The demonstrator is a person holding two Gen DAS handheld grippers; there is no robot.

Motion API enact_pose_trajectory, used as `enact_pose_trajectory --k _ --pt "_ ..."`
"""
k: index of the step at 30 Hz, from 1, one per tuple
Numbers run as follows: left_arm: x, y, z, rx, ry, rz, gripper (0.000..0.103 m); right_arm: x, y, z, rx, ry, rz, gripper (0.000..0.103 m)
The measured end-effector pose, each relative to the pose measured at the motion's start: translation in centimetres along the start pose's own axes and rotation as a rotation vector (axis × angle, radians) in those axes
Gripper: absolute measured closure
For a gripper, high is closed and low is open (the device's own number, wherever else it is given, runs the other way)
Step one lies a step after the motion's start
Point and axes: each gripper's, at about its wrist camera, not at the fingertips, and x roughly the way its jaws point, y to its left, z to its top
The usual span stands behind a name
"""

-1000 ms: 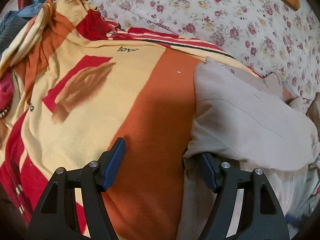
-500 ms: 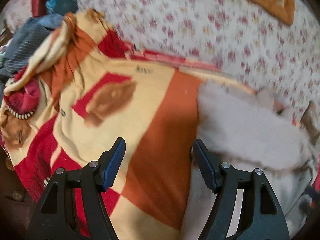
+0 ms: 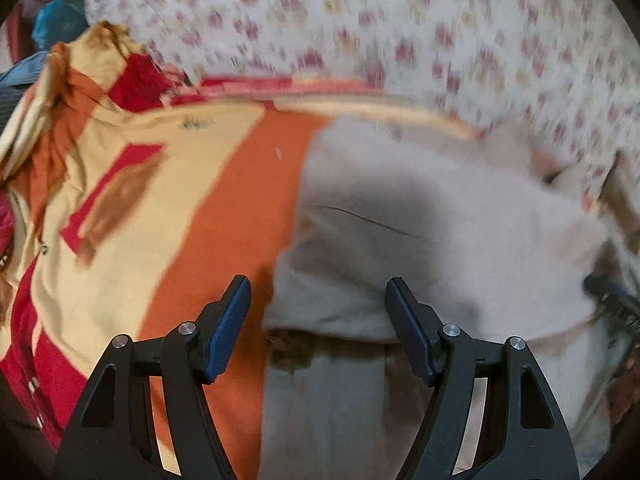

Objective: Fold large clothes

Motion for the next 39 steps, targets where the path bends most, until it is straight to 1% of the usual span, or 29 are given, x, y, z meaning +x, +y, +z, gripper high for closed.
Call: enact_pose_trajectory --k 1,2,4,5,6,7,8,10,11,12,14,17,19,21,22,24,25,26,28,30,31,32,34,36,39 --pt "0.4 -0.1 -0.1 -0.001 0.012 0.003 0.032 0.0 0.3 -0.1 -0.023 -0.001 -0.016 0.048" --pt "0.5 -0.1 -0.1 -0.008 0.005 0.003 0.032 -0.3 0.7 -0.2 -0.045 0.005 -0.025 0.048" --pt "-0.1 0.1 0.0 -0.016 0.000 0.000 0.032 -1.8 0.7 -0.4 -0.060 0.005 0.010 0.048" --pt "-0.4 0.2 0.0 -0.018 -0.005 -0.007 0.032 -2.9 0.3 -0.5 -0.050 -0.011 0.039 0.048" --pt "-1.2 0.4 -0.1 -0.024 -0.027 -0.011 0.032 -4.1 -0.3 -0.5 -0.033 -0.035 0.057 0.048" --pt "-1.6 0.5 -0.2 -0.026 -0.045 -0.009 0.032 -5.0 -0.9 -0.5 -0.019 -0.058 0.054 0.044" --pt "-2.1 0.6 -0.2 -0.028 -0.062 -0.008 0.032 -5.8 -1.8 -0.4 -0.002 -0.085 0.035 0.036" --pt "-3.2 0.7 -0.1 -0.033 -0.102 -0.029 0.032 -7.0 -4.1 -0.4 0.044 -0.122 -0.008 0.030" --pt "-3.5 0.8 -0.1 -0.038 -0.113 -0.040 0.032 -7.2 -5.5 -0.3 0.080 -0.124 -0.030 0.030" --pt "-3.8 0.8 0.0 -0.045 -0.125 -0.057 0.032 -7.2 -6.4 -0.3 0.106 -0.117 -0.036 0.030" --pt "-4.0 0.8 0.1 -0.055 -0.135 -0.080 0.032 -6.9 -7.9 -0.6 0.152 -0.097 -0.006 0.030" --pt "-3.5 0.2 0.1 -0.041 -0.122 -0.085 0.032 -6.8 -7.7 -1.2 0.155 -0.099 0.024 0.030" --pt "-2.6 -0.5 -0.1 -0.019 -0.106 -0.061 0.032 -6.3 -7.1 -1.3 0.143 -0.094 0.042 0.030" --pt "-1.6 -1.2 -0.3 0.010 -0.085 -0.022 0.032 -5.0 -6.2 -1.3 0.115 -0.070 0.058 0.030" --pt "-1.2 -1.5 -0.4 0.025 -0.075 -0.004 0.032 -4.1 -5.8 -1.5 0.093 -0.052 0.049 0.030" --pt "-0.3 -2.1 -0.6 0.059 -0.050 0.030 0.032 -1.9 -5.2 -1.7 0.045 0.022 0.002 0.030" --pt "-0.1 -2.2 -0.6 0.066 -0.048 0.038 0.032 -1.3 -5.2 -1.9 0.040 0.044 -0.002 0.030" --pt "-0.1 -2.2 -0.7 0.066 -0.052 0.041 0.032 -1.4 -5.4 -2.0 0.042 0.041 0.006 0.030" --pt "-0.3 -1.9 -0.6 0.056 -0.045 0.032 0.032 -2.7 -6.3 -1.7 0.076 0.009 0.039 0.030" --pt "-0.8 -1.5 -0.5 0.034 -0.048 0.017 0.032 -4.6 -8.1 -1.0 0.148 -0.059 0.068 0.030" --pt "-1.3 -1.2 -0.4 0.016 -0.059 0.006 0.032 -5.5 -9.1 -0.6 0.179 -0.089 0.069 0.030" --pt "-1.8 -1.1 -0.4 0.004 -0.070 -0.006 0.032 -6.4 -10.4 0.1 0.211 -0.121 0.048 0.030" --pt "-2.7 -0.8 -0.3 -0.018 -0.093 -0.031 0.032 -7.2 -12.2 1.2 0.243 -0.158 -0.017 0.030" --pt "-3.2 -0.6 -0.2 -0.029 -0.108 -0.037 0.032 -7.5 -13.7 2.5 0.268 -0.184 -0.061 0.030" --pt "-3.1 -0.5 -0.1 -0.043 -0.101 -0.042 0.032 -7.3 -14.7 4.8 0.274 -0.227 -0.110 0.028"
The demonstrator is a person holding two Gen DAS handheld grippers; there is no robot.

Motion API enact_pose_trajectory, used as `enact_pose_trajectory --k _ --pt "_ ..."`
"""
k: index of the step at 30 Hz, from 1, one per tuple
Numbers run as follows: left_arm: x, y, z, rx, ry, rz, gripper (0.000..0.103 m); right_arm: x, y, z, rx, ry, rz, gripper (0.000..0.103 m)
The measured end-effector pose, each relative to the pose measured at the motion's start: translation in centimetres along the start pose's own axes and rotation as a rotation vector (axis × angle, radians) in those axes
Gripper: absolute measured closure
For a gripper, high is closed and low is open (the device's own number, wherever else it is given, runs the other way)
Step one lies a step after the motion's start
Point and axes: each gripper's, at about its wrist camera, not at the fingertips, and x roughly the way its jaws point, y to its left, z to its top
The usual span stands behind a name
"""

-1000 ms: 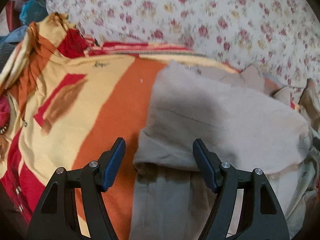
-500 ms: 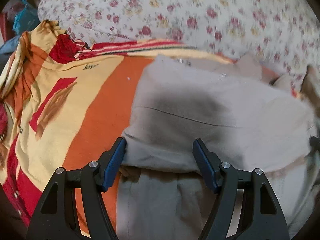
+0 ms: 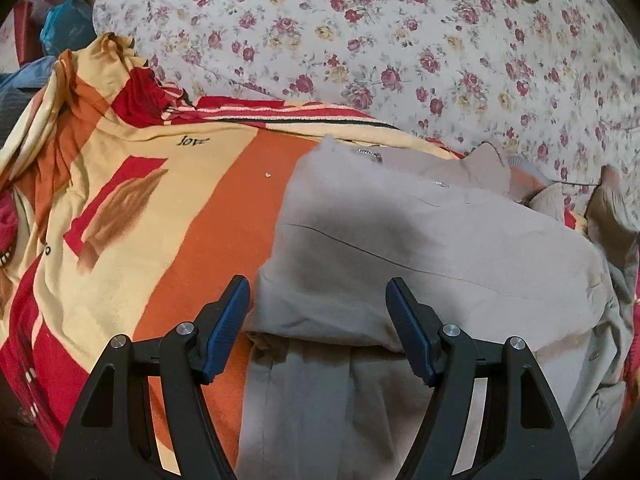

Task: Fold large clothes
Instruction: 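Grasp the other sleeve cuff with the right gripper and lift it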

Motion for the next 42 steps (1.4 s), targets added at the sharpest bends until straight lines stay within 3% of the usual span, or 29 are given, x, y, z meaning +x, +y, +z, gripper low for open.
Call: enact_pose_trajectory --k 5,14,15,17,19,22,29,36,42 --pt "0.4 -0.1 0.1 0.000 0.014 -0.006 0.032 3.2 1.6 3.6 -0.111 -0.052 -0.087 0.024" --pt "1.9 -0.2 0.6 0.026 0.039 0.013 0.032 11.2 -0.2 8.0 -0.092 0.004 -0.174 0.027" --pt "2.2 -0.2 0.7 0.025 0.042 0.019 0.032 11.6 -0.6 8.2 -0.076 0.011 -0.150 0.032" --pt "2.6 -0.3 0.8 0.026 0.048 0.022 0.032 12.5 -1.6 8.6 -0.051 0.052 -0.089 0.071" --pt "2.9 -0.4 0.8 0.029 0.054 0.026 0.032 12.3 -2.4 8.8 -0.025 0.055 -0.035 0.082" --pt "2.9 -0.4 0.8 0.025 0.051 0.026 0.032 9.6 -3.7 8.9 0.003 0.020 0.049 0.090" --pt "1.0 -0.1 0.7 0.006 0.002 0.007 0.032 -1.1 -4.9 7.8 -0.034 -0.089 0.280 0.092" --pt "-0.7 0.4 0.6 -0.012 -0.052 -0.001 0.032 -13.2 0.3 6.2 -0.222 -0.185 0.524 0.092" --pt "-2.5 1.9 0.9 -0.082 -0.102 -0.045 0.032 -18.4 8.9 4.2 -0.443 -0.143 0.747 0.092"
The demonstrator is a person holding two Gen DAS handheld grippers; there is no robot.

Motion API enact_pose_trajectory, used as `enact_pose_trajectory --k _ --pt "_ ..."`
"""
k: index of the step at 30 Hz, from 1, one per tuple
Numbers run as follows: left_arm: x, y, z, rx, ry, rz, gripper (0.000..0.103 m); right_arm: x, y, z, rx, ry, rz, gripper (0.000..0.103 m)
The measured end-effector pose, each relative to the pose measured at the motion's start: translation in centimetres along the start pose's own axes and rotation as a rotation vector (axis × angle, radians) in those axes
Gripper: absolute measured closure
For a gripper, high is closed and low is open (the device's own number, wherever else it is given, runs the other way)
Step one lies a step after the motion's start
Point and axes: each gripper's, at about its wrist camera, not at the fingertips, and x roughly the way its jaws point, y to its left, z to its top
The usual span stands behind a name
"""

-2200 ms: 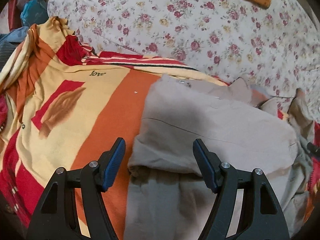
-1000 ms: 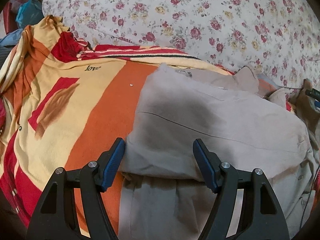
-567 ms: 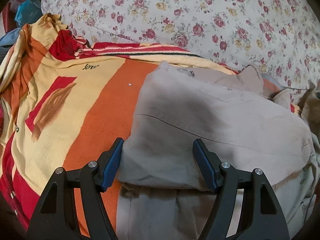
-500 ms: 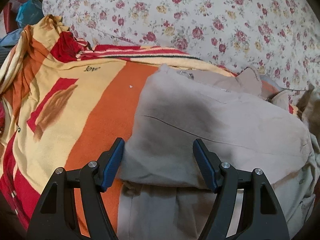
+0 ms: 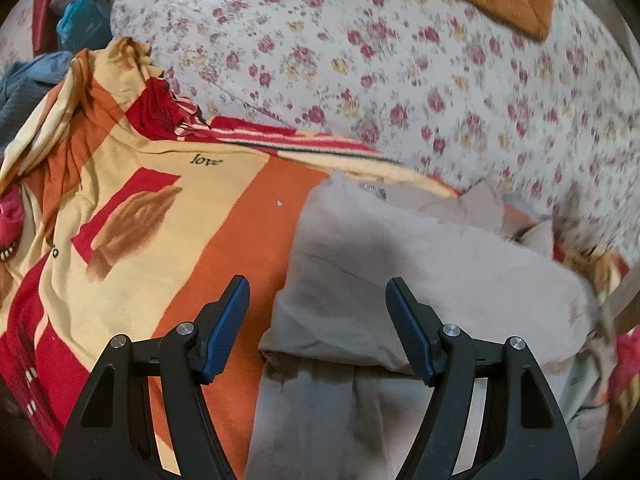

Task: Fold large clothes
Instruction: 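Grasp the other sleeve cuff with the right gripper and lift it, then lay the held sleeve across the folded jacket and open the right gripper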

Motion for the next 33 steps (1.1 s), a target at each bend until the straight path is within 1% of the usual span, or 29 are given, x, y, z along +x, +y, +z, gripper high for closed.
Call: enact_pose_trajectory --k 2,5,8,10,12,13,15,16,17,18,19,20,21,22,24,25,26,29,31,33 --pt "-0.9 0.9 0.2 -0.044 -0.033 -0.025 0.032 3.0 2.9 0.1 -0.058 0.056 0.052 0.092" --pt "-1.9 2.6 0.7 -0.126 -0.065 -0.076 0.032 8.1 5.2 -0.7 -0.087 0.143 0.099 0.092" --pt "-2.1 3.7 1.1 -0.167 -0.062 -0.118 0.032 15.1 6.9 -2.7 -0.060 0.261 0.171 0.092" --pt "-2.0 3.9 1.3 -0.175 -0.052 -0.148 0.032 18.6 7.4 -4.1 -0.039 0.314 0.210 0.092" --pt "-1.6 3.9 1.4 -0.176 -0.034 -0.181 0.032 22.9 7.9 -6.1 -0.024 0.391 0.241 0.092" --pt "-1.4 3.8 1.5 -0.175 -0.026 -0.193 0.032 24.6 7.9 -7.1 -0.023 0.425 0.231 0.092" --pt "-1.0 3.5 1.6 -0.171 -0.009 -0.228 0.032 27.8 7.3 -8.9 -0.009 0.482 0.153 0.092" --pt "-0.7 3.3 1.7 -0.172 0.003 -0.246 0.032 28.8 6.5 -9.5 0.018 0.504 0.122 0.086" --pt "-0.5 3.2 1.6 -0.175 0.014 -0.261 0.028 29.1 5.9 -9.6 0.045 0.512 0.104 0.071" --pt "-0.2 3.0 1.6 -0.179 0.028 -0.282 0.022 28.5 4.8 -9.5 0.087 0.498 0.101 0.062" --pt "0.0 2.6 1.5 -0.187 0.038 -0.310 0.021 27.4 3.9 -9.1 0.125 0.467 0.121 0.054" --pt "0.2 2.3 1.4 -0.190 0.045 -0.327 0.020 25.5 2.9 -8.7 0.161 0.419 0.152 0.054" --pt "0.5 1.8 1.3 -0.185 0.058 -0.349 0.020 23.9 2.8 -8.2 0.168 0.392 0.156 0.053" --pt "0.7 1.3 1.3 -0.175 0.069 -0.360 0.019 21.8 2.2 -8.1 0.164 0.362 0.143 0.052" --pt "1.1 0.4 1.1 -0.156 0.093 -0.365 0.019 17.8 1.3 -7.9 0.130 0.304 0.085 0.042" --pt "1.5 -0.1 0.9 -0.149 0.106 -0.355 0.019 16.1 0.8 -8.2 0.117 0.286 0.055 0.035" --pt "1.8 -0.3 0.7 -0.148 0.113 -0.348 0.019 14.1 0.2 -8.9 0.106 0.275 0.019 0.033" --pt "3.4 -0.9 0.5 -0.165 0.140 -0.320 0.019 11.0 -0.7 -10.9 0.127 0.274 -0.008 0.033" --pt "4.8 -1.0 0.6 -0.205 0.160 -0.314 0.019 9.0 -1.6 -12.7 0.139 0.265 -0.042 0.033" --pt "5.7 -1.1 0.8 -0.245 0.154 -0.320 0.019 7.8 -2.7 -14.4 0.162 0.278 -0.053 0.033"
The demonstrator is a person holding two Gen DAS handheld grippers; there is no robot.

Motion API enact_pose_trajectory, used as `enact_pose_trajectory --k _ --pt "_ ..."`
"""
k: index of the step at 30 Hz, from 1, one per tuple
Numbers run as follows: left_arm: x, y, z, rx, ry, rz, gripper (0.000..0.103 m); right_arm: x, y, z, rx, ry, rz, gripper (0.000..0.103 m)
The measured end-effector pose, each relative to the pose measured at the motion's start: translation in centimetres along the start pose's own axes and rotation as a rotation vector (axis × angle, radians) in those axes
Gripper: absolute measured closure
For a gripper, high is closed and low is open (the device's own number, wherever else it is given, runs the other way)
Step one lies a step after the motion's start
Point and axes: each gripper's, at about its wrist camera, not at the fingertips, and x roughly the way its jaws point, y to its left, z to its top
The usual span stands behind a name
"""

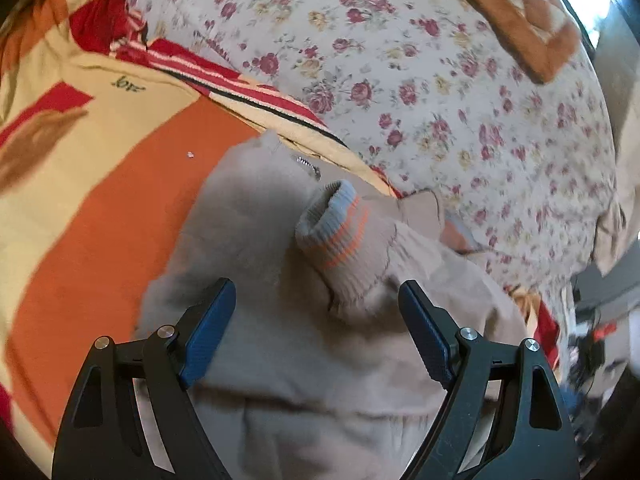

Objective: Fold large clothes

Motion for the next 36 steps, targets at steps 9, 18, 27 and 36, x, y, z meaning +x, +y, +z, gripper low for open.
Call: enact_pose_trajectory --k 9,18,27,36 --pt "0.9 0.5 1.0 -0.063 -0.035 -0.055 0.050 2.6 -6.9 1.4 0.211 0.012 -0.023 0.033" --pt "0.3 0.8 1.4 -0.041 -0.038 0.073 0.047 11.0 -12.9 5.8 0.341 0.051 -0.275 0.034" --pt "-2.9 0.4 1.0 0.005 -0.134 0.135 0.020 0.8 -6.8 1.1 0.151 0.000 -0.228 0.028" --pt "-1.3 -2.5 -1.3 0.091 -0.070 0.069 0.019 3.8 -6.3 -4.3 0.110 0.104 -0.342 0.028"
